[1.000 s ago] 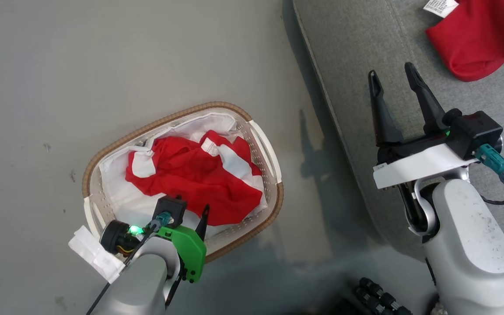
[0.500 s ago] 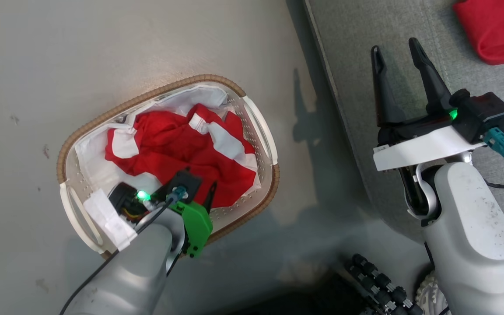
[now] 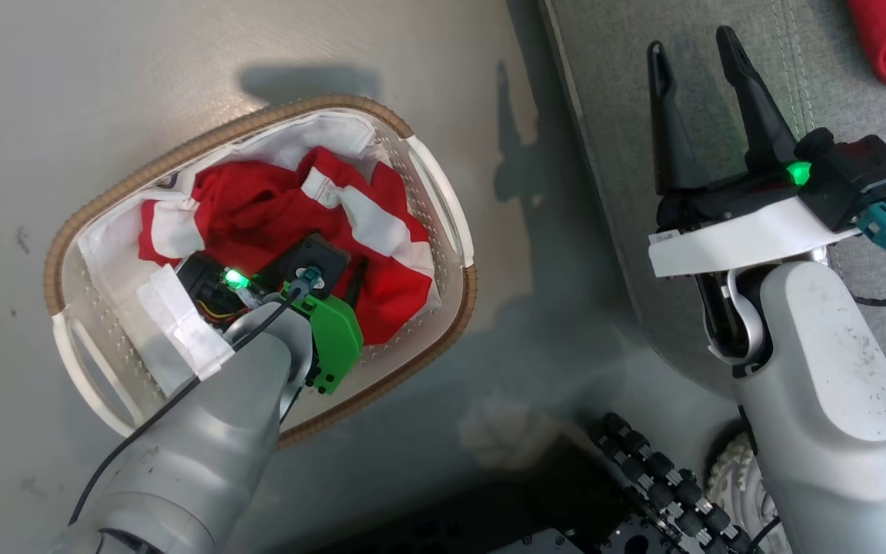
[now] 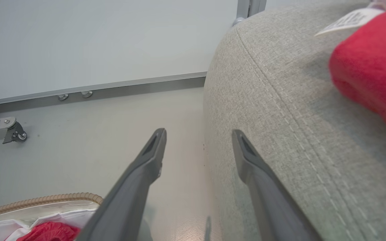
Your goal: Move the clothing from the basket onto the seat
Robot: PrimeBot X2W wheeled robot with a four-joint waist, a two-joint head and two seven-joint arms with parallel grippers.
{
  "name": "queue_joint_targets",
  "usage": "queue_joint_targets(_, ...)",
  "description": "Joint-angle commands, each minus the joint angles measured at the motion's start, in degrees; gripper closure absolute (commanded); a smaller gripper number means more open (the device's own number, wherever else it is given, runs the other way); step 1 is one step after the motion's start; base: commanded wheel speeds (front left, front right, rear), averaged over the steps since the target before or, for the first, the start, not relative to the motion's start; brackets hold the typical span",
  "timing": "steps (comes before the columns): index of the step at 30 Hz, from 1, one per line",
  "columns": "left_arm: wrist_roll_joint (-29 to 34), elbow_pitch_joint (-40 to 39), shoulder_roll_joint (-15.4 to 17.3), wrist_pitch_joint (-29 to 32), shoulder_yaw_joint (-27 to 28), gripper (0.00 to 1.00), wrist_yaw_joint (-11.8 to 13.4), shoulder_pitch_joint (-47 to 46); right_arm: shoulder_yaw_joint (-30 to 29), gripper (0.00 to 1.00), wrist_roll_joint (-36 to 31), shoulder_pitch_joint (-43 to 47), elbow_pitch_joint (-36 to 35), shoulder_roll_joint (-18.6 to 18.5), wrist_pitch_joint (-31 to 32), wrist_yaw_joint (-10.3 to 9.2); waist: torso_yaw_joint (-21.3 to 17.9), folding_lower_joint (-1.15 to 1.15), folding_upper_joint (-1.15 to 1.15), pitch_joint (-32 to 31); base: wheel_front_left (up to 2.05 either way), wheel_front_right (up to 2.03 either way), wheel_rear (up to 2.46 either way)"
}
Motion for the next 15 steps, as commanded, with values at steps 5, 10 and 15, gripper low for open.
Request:
queue_joint_targets(5, -0.3, 1.6, 0.4, 0.12, -1.03, 0.0, -0.72, -2.92, 0.25, 0.0, 0.27, -1.4, -1.39, 0.16, -0.11, -0.08, -1.22, -0.01, 0.0, 2.59, 0.0, 0.0, 0.0)
queue_joint_targets(10, -0.06, 2.48, 0.39, 0.46, -2.2, 0.0, -0.99, -4.75, 0.61, 0.0, 0.4, -2.01, -2.47, 0.23, -0.1, -0.06, -1.4, -0.01, 0.0, 4.05, 0.0, 0.0, 0.0)
queue_joint_targets(15, -0.64, 3.04, 0.39, 2.38, -3.45, 0.0, -1.43, -4.52, 0.93, 0.0, 0.17, -1.82, -3.43, 0.3, -0.05, -0.04, -1.12, -0.01, 0.0, 4.44, 0.0, 0.0, 0.0)
